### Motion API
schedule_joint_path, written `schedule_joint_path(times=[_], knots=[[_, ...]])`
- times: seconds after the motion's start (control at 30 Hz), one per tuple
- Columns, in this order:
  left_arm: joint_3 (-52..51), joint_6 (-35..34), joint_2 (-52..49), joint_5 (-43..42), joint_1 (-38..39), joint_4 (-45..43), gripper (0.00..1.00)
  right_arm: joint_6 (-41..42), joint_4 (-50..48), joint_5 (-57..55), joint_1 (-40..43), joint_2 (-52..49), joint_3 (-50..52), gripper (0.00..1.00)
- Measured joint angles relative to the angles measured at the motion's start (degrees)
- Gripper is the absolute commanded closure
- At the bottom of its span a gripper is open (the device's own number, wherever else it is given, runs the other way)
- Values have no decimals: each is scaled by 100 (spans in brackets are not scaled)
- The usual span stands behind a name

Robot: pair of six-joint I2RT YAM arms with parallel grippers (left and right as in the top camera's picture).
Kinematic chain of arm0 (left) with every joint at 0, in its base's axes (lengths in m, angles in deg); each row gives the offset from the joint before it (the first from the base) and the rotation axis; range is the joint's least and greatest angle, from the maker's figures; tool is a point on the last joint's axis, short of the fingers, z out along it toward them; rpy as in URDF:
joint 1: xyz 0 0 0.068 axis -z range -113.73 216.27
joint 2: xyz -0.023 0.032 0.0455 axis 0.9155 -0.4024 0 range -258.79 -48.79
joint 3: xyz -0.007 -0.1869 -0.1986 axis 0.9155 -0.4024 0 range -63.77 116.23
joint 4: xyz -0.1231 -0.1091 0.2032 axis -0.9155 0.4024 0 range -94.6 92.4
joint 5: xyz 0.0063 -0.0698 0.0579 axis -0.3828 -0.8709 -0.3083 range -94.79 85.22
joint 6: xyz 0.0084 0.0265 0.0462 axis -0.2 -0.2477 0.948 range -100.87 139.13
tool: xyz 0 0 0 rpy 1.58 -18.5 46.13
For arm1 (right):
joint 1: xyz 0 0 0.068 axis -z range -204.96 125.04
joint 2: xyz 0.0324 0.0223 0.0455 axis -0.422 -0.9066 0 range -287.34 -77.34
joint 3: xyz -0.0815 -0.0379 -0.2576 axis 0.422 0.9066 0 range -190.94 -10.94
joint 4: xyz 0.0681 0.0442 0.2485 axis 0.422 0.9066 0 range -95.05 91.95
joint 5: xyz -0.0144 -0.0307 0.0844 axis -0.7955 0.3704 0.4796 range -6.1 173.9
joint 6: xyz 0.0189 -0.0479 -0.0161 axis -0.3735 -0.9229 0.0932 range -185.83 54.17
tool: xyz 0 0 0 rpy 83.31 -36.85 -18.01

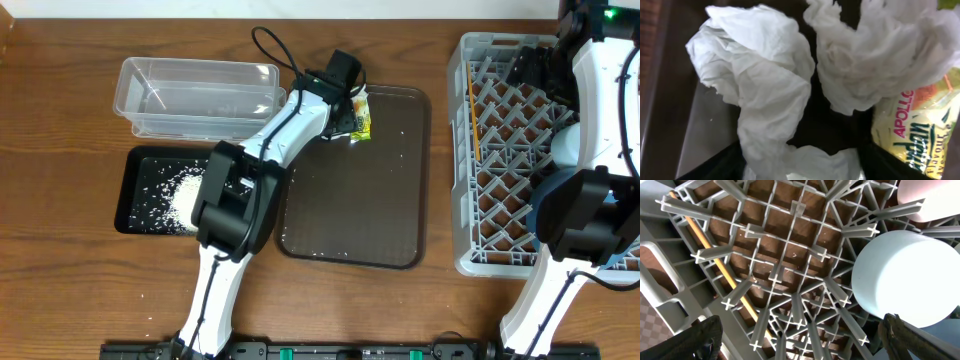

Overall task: Sort waste into correct bins and load items into the dishwasher rack
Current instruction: 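Reach the left gripper to the white tissue on the dark tray and grasp it, then carry the tissue with the left gripper into the clear plastic bin and release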

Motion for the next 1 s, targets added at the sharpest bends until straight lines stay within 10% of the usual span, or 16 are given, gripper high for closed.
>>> schedule_joint_path(times=[0.13,0.33,1.0], knots=[[0,-46,-2,28,0,-46,75,0,-2,0,0,0,0,1],[0,-42,52,35,0,365,93,-2,-2,0,0,0,0,1],[111,-107,2465,1620,-876,616,94,0,-2,0,0,0,0,1]])
